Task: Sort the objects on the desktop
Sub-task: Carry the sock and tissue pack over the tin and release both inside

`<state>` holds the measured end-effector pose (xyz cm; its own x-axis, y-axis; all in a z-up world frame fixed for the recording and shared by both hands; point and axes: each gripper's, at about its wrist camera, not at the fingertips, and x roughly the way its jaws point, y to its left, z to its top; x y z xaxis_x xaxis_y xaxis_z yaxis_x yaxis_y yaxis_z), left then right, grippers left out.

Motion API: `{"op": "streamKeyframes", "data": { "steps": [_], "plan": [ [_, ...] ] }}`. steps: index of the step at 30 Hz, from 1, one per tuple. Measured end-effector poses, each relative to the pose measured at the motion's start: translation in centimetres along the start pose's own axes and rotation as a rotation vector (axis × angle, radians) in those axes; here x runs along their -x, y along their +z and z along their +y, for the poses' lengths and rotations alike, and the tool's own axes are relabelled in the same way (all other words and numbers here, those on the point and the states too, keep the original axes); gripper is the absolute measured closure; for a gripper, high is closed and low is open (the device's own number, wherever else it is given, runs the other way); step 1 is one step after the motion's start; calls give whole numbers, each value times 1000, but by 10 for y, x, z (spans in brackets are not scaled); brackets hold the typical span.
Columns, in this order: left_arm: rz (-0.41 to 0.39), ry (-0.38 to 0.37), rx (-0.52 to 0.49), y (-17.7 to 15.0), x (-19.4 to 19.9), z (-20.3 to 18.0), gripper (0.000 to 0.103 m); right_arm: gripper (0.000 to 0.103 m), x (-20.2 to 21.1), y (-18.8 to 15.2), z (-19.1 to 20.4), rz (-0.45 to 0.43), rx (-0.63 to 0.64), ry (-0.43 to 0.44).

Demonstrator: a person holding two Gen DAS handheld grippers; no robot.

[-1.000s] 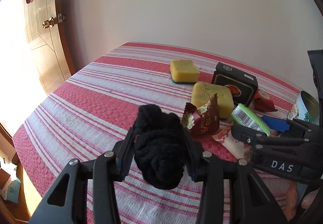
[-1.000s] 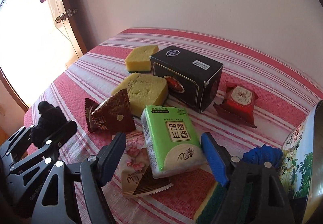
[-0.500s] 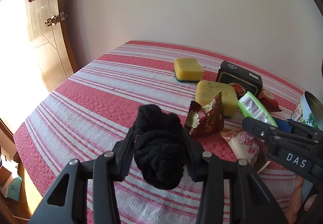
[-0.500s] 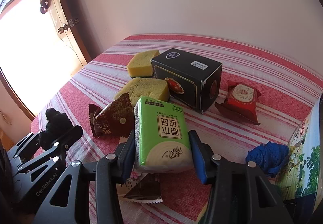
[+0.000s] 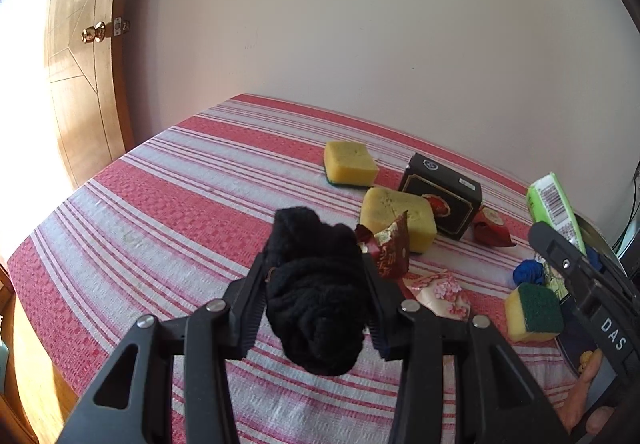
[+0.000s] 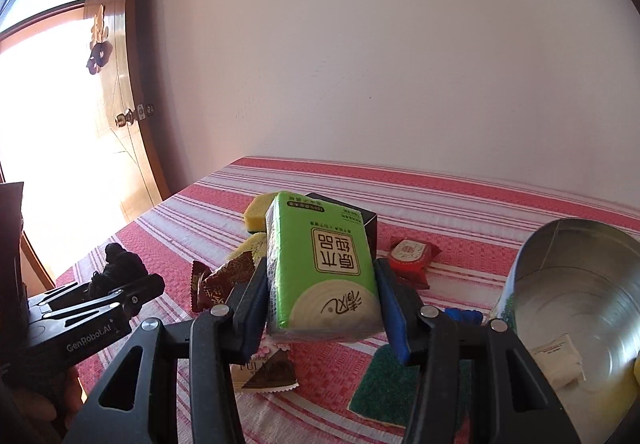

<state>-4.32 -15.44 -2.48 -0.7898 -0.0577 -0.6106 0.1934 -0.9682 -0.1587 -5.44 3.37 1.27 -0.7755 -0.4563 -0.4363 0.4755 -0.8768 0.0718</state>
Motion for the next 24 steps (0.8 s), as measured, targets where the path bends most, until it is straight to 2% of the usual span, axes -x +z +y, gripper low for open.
{"op": "streamKeyframes", "data": {
  "steps": [4,9,17,24],
  "plan": [
    [11,16,4,-1,-1,-4,60,51,22,-5,6,-63,47,-48],
    [1,-5,-38,-1,6,-21,60,51,41,-14,5,-75,74,-73],
    [-6,-72,-108,-4,16,-60,60,51,62,-26,-19,-50,11,-110],
    [-16,-134,-184,-9,26,-99,60,51,88,-33,-40,-72,-25,-166]
  ]
}}
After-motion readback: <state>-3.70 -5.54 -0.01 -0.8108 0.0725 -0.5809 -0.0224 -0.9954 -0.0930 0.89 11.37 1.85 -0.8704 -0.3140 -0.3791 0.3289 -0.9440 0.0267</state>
